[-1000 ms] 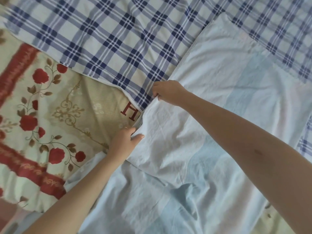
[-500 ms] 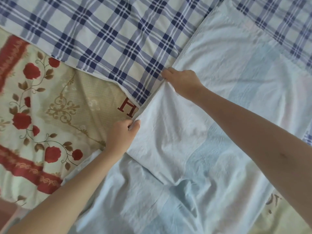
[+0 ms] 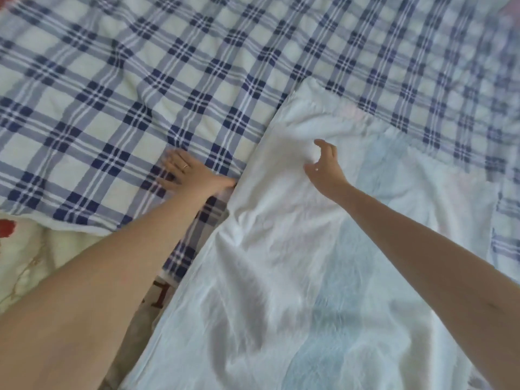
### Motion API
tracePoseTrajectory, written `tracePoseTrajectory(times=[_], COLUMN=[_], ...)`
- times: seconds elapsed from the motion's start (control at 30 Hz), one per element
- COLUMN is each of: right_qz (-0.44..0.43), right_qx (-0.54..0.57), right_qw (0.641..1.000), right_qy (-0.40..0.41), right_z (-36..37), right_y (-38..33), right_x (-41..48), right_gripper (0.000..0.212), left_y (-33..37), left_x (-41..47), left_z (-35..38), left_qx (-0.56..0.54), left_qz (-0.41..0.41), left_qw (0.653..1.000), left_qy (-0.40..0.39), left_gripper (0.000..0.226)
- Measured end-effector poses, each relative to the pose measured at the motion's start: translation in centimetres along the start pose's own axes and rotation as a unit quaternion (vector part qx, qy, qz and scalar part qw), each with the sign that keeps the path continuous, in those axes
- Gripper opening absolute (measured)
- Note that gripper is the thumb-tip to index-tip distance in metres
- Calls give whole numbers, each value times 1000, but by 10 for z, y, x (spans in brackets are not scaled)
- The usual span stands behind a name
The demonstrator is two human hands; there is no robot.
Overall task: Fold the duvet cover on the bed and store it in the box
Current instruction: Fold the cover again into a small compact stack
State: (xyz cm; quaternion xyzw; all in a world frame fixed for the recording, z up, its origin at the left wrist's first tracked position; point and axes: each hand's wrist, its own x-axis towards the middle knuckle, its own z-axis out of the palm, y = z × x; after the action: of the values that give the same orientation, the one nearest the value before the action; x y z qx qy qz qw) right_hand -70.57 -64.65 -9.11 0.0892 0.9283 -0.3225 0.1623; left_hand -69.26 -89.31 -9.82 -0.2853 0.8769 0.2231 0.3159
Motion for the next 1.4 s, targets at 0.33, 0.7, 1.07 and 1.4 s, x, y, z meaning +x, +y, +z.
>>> tracePoseTrajectory(times=[0.33, 0.7, 1.07, 1.4], right_qz=[22, 109, 137, 107], right_qx=[12, 74, -19, 206], right_qw=[998, 977, 989, 971], right_qy=[59, 167, -60, 58], right_z=[-50, -82, -82, -67], right_y=[9, -2, -35, -19], right_x=[162, 220, 236, 261], right_gripper=[56, 30, 24, 19], left_y=[92, 100, 105, 107], left_x=[52, 62, 68, 71], left_z=[10, 1, 1, 8], left_qx=[52, 86, 77, 81], left_qz=[-144, -163, -153, -171], left_qw=[988, 981, 984, 981], left_qy=[-9, -57, -56, -33], left_gripper=[161, 172, 176, 171])
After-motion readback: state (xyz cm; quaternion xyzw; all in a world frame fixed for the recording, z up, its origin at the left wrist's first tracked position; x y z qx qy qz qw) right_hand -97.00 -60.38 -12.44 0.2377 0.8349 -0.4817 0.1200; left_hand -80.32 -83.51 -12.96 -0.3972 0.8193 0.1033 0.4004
